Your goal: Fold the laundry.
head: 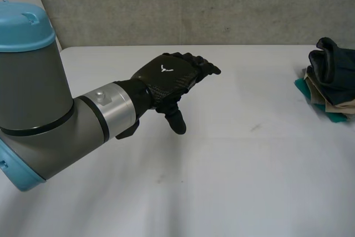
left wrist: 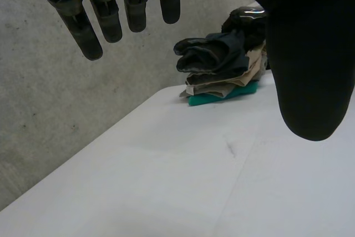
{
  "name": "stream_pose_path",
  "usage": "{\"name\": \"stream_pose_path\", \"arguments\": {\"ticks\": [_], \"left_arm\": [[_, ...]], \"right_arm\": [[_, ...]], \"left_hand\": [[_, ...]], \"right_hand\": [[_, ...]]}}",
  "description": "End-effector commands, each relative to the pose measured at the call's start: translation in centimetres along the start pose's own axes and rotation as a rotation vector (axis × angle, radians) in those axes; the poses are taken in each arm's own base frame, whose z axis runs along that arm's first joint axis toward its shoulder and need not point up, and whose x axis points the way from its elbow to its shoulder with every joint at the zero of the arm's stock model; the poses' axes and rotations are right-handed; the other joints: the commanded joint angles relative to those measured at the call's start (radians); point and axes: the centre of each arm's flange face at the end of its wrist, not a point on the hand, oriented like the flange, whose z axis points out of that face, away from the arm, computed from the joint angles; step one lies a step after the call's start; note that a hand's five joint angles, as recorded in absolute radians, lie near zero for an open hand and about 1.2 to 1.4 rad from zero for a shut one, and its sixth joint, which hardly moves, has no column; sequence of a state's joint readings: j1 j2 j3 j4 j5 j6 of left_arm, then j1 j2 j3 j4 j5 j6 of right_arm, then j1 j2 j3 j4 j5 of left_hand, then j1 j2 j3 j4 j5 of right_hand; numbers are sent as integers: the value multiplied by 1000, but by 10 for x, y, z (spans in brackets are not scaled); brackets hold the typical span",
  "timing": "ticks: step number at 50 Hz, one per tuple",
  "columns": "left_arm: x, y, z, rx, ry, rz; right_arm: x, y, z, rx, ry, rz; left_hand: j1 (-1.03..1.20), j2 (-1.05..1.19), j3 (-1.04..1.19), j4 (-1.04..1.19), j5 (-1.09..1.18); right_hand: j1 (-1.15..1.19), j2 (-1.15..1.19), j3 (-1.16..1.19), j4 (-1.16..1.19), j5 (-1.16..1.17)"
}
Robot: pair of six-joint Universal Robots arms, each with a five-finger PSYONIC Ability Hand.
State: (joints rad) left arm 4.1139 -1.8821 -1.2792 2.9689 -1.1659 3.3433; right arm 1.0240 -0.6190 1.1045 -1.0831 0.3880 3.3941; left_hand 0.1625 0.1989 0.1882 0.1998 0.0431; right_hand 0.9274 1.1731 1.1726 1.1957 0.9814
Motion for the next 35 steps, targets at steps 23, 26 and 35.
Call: {"name": "stream_pose_path", "arguments": {"ticks": [23,26,35], "left_arm": [[0,-18,-10,49,-10,-5],[-3,-29,-13,88,-27,-15],[-53,-57,-32,220,-324,-53]], "right_arm": [[77,-190,-62,-18,570,-391],[76,-221,-59,-24,674,-451],[-62,-285,29,71,557,-290]], "left_hand": [[25,-12,-1,-13,-31],[25,-12,-1,-13,-31],[28,-9,2,-10,-28]], "right_hand": [[-753,-999,-998,-1021,-981],[-753,-999,-998,-1021,-981],[-753,-999,-998,-1021,-981]]}}
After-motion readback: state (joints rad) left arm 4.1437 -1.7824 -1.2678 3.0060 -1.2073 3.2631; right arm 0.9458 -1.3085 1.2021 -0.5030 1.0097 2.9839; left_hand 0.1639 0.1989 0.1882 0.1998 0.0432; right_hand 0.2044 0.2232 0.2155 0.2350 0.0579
